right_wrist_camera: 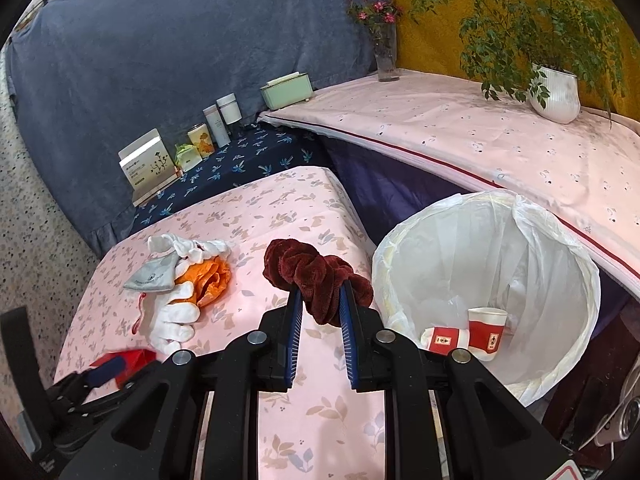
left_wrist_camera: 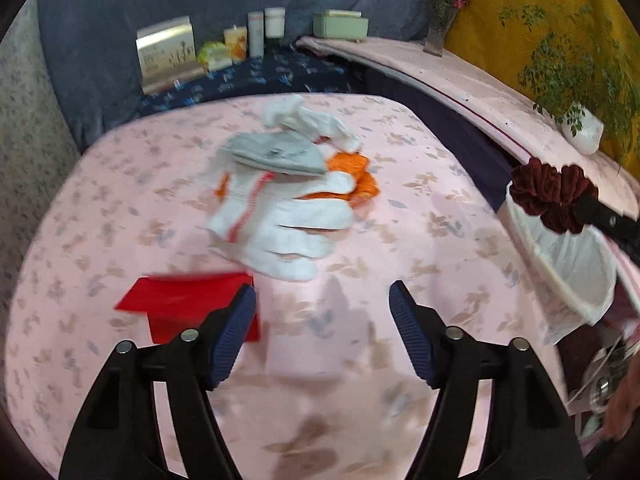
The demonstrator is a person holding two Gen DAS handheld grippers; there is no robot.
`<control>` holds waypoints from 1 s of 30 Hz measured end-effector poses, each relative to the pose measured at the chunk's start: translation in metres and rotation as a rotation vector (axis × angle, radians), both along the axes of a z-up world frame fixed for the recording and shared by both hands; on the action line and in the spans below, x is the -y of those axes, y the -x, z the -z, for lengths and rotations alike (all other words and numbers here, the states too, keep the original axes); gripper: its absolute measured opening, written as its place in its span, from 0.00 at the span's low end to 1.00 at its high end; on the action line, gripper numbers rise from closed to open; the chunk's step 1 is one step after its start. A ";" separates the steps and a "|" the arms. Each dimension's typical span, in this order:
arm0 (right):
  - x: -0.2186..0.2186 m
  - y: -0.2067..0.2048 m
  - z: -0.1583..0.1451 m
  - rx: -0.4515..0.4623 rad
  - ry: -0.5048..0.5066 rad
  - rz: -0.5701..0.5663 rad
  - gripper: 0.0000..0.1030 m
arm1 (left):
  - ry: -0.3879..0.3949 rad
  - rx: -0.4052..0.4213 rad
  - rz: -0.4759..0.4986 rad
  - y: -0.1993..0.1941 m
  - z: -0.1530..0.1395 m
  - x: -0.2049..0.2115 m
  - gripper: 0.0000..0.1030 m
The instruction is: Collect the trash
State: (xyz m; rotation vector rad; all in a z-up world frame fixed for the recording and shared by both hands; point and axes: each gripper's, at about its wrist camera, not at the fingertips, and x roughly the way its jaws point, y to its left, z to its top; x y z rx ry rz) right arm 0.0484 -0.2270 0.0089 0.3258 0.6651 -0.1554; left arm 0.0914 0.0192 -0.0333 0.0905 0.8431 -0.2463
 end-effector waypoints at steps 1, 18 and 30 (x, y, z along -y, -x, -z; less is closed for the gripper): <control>-0.002 0.000 0.000 -0.001 -0.001 -0.003 0.17 | -0.027 0.012 0.003 0.003 0.001 -0.005 0.67; -0.051 -0.009 0.000 -0.025 0.035 -0.078 0.17 | -0.042 0.001 -0.185 -0.020 0.037 -0.138 0.77; -0.063 -0.012 -0.001 -0.038 0.062 -0.077 0.17 | 0.065 -0.017 -0.045 -0.054 0.038 -0.087 0.44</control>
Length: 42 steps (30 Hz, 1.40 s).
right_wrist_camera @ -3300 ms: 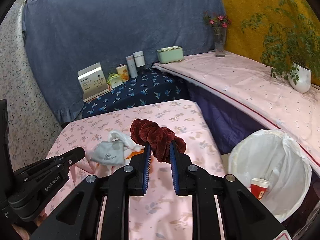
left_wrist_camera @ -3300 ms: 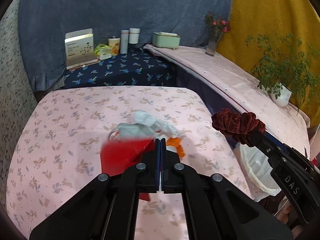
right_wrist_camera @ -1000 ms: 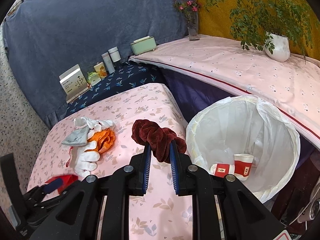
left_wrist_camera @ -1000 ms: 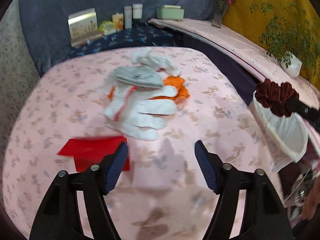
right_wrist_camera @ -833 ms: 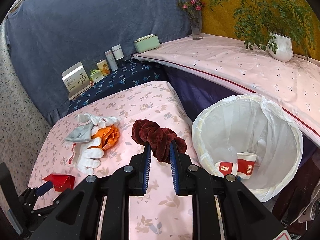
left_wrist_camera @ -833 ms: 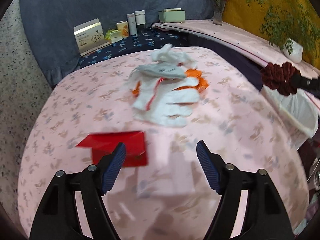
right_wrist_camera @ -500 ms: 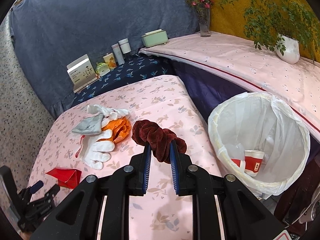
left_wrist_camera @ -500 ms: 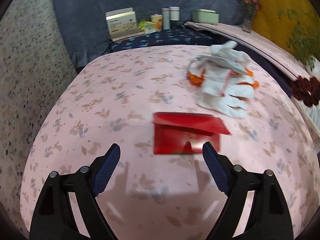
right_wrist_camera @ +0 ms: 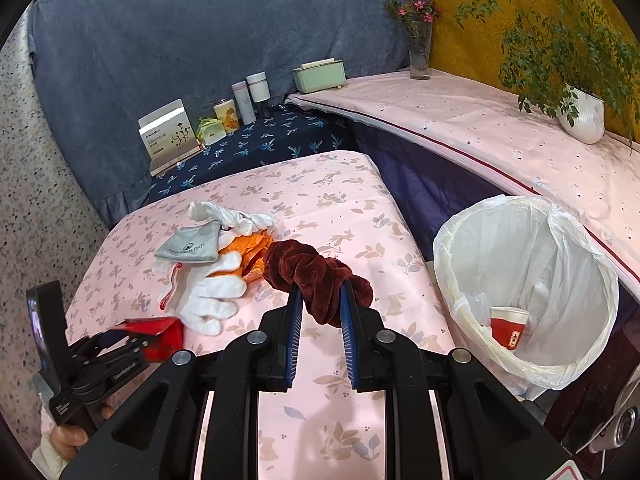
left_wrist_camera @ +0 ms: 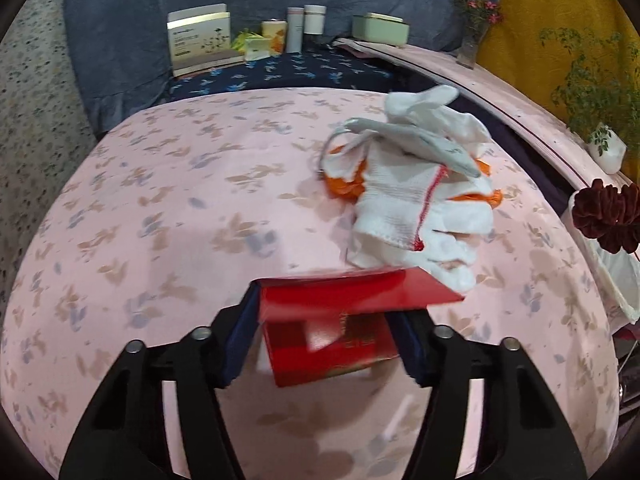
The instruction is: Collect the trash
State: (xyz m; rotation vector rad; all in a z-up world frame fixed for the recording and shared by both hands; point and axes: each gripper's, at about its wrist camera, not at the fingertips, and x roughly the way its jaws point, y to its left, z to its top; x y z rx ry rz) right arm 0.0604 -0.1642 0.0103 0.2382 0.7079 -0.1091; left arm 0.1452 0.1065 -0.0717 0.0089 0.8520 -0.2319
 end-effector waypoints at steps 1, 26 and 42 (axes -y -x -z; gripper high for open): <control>0.000 0.000 0.000 -0.001 0.001 0.001 0.17 | 0.013 -0.012 0.013 -0.002 0.001 0.005 0.38; 0.032 0.019 -0.008 0.041 -0.048 0.046 0.17 | 0.102 0.050 0.155 0.043 -0.064 0.089 0.00; 0.091 0.038 -0.023 0.084 -0.039 0.154 0.17 | 0.111 0.108 0.280 0.041 -0.105 0.168 0.00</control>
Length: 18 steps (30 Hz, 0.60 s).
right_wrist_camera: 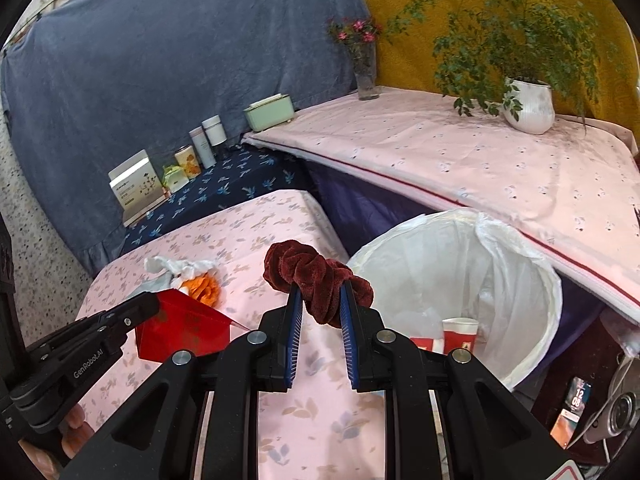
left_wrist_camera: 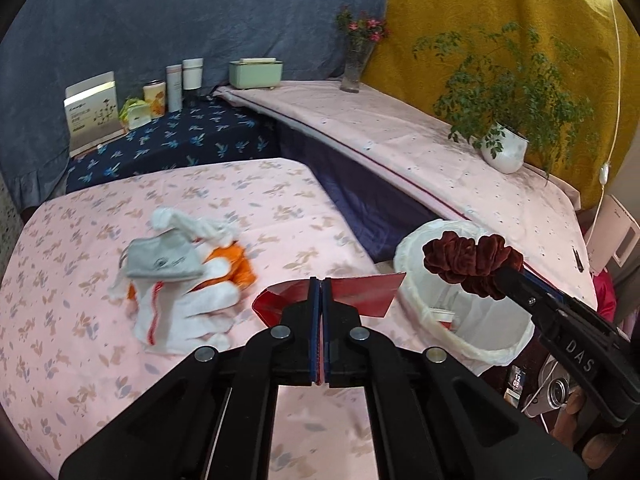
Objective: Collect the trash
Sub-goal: 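Carry the scrunchie and red packet over the white bag and open both tools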
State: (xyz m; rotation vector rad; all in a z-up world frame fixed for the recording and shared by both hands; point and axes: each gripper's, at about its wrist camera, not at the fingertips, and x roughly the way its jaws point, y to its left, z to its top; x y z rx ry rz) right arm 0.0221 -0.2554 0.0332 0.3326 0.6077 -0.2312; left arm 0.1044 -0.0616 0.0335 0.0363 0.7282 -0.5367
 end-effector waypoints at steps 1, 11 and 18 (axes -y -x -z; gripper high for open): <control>0.006 0.001 -0.001 0.001 0.003 0.011 0.17 | -0.001 0.000 0.013 -0.001 -0.001 0.008 0.00; 0.059 0.014 0.007 -0.019 0.020 0.118 0.17 | -0.016 -0.005 0.144 0.002 0.001 0.086 0.01; 0.091 0.023 0.019 -0.043 0.012 0.181 0.17 | -0.023 -0.022 0.218 0.004 0.008 0.132 0.01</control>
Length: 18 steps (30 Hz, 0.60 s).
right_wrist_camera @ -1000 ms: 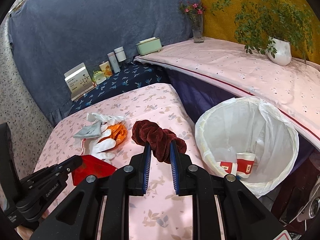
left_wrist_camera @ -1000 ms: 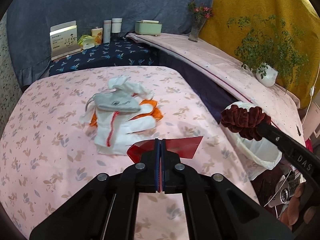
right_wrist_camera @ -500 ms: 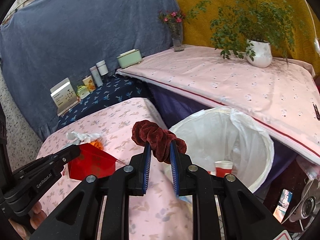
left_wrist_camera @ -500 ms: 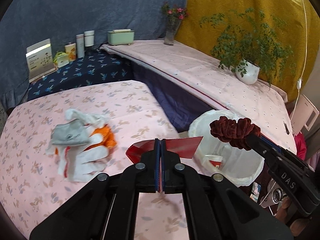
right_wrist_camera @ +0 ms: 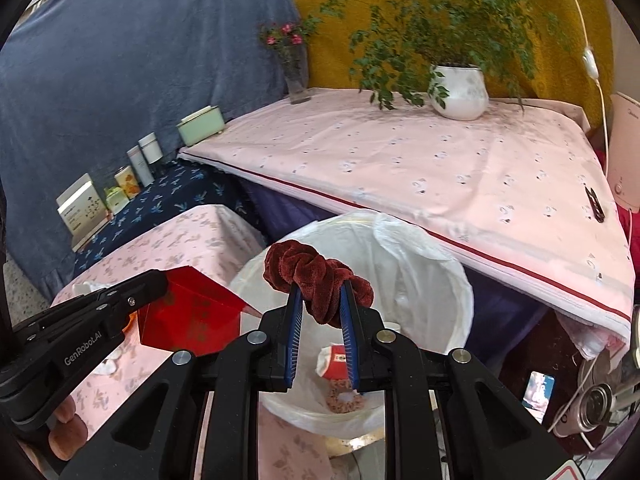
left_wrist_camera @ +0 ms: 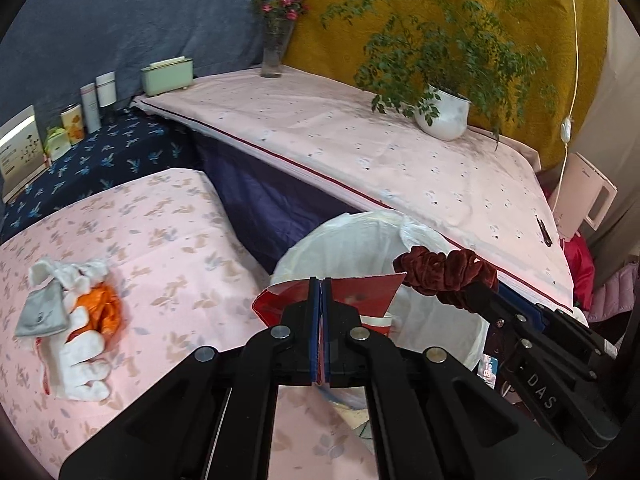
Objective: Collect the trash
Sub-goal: 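Carry the scrunchie and red packet over the white bag and open both tools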
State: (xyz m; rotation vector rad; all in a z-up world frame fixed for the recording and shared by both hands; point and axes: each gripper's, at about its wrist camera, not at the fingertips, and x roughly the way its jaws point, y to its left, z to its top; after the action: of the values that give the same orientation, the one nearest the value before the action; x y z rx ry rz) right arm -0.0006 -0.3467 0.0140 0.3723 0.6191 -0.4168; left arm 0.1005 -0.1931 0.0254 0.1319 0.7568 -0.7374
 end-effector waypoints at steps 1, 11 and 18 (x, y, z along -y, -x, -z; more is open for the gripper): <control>0.003 0.001 0.001 -0.002 -0.002 0.009 0.17 | 0.002 -0.005 0.007 0.000 0.001 0.004 0.01; 0.021 0.005 0.010 -0.011 -0.014 0.060 0.22 | 0.004 -0.027 0.064 0.005 0.011 0.034 0.08; 0.020 0.006 0.009 -0.005 -0.015 0.062 0.29 | 0.005 -0.005 0.042 0.009 0.011 0.029 0.41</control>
State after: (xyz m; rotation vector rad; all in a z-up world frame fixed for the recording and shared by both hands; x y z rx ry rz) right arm -0.0063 -0.3667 0.0049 0.4054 0.6169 -0.4730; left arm 0.0917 -0.2218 0.0143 0.1420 0.7588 -0.7794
